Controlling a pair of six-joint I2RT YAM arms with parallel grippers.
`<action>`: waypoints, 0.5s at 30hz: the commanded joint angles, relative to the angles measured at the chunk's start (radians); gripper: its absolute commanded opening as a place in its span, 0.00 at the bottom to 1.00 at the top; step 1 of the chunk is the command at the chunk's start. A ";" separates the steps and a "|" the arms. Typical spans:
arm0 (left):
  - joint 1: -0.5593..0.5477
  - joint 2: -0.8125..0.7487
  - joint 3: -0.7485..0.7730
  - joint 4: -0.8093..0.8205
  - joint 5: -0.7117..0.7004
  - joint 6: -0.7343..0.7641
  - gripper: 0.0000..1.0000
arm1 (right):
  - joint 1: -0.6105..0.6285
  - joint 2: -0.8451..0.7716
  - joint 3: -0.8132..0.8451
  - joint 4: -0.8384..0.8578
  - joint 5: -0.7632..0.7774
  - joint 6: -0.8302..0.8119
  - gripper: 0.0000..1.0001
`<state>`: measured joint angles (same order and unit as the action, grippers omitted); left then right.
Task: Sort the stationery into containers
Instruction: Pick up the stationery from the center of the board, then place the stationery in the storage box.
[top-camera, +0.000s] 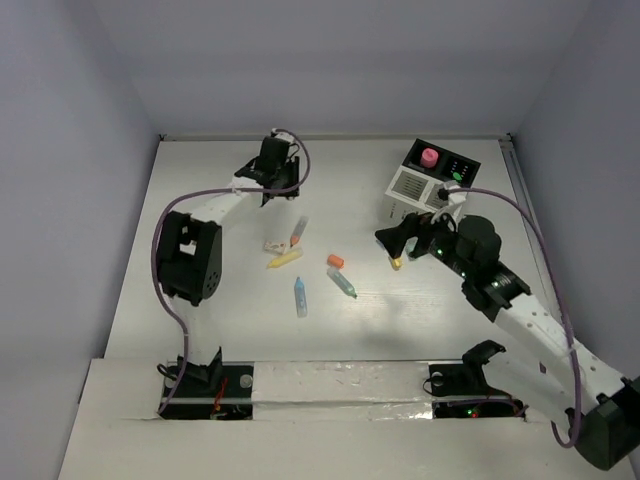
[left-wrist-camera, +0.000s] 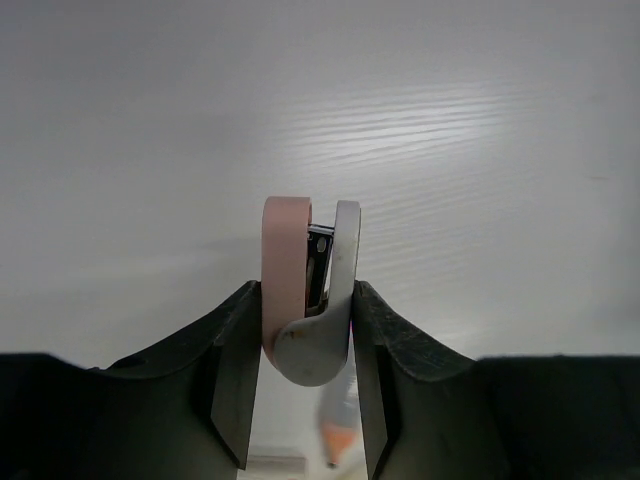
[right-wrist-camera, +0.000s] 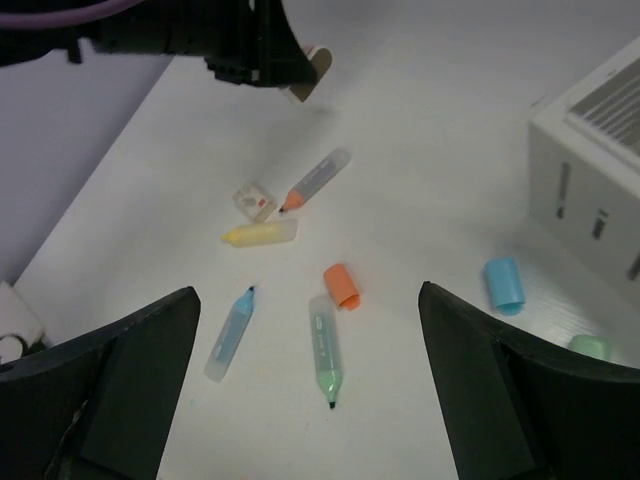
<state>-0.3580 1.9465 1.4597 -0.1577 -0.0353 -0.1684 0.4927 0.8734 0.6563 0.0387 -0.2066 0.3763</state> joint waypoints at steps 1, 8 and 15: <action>-0.136 -0.191 0.054 0.087 0.107 -0.065 0.03 | 0.009 -0.118 0.058 -0.077 0.186 0.001 0.96; -0.352 -0.242 0.074 0.242 0.163 -0.129 0.02 | 0.009 -0.273 0.066 -0.183 0.444 0.009 1.00; -0.472 -0.080 0.292 0.224 0.170 -0.141 0.01 | 0.009 -0.367 0.046 -0.214 0.486 0.033 1.00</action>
<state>-0.8066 1.8042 1.6478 0.0391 0.1421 -0.2913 0.4927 0.5411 0.6857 -0.1562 0.2111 0.3958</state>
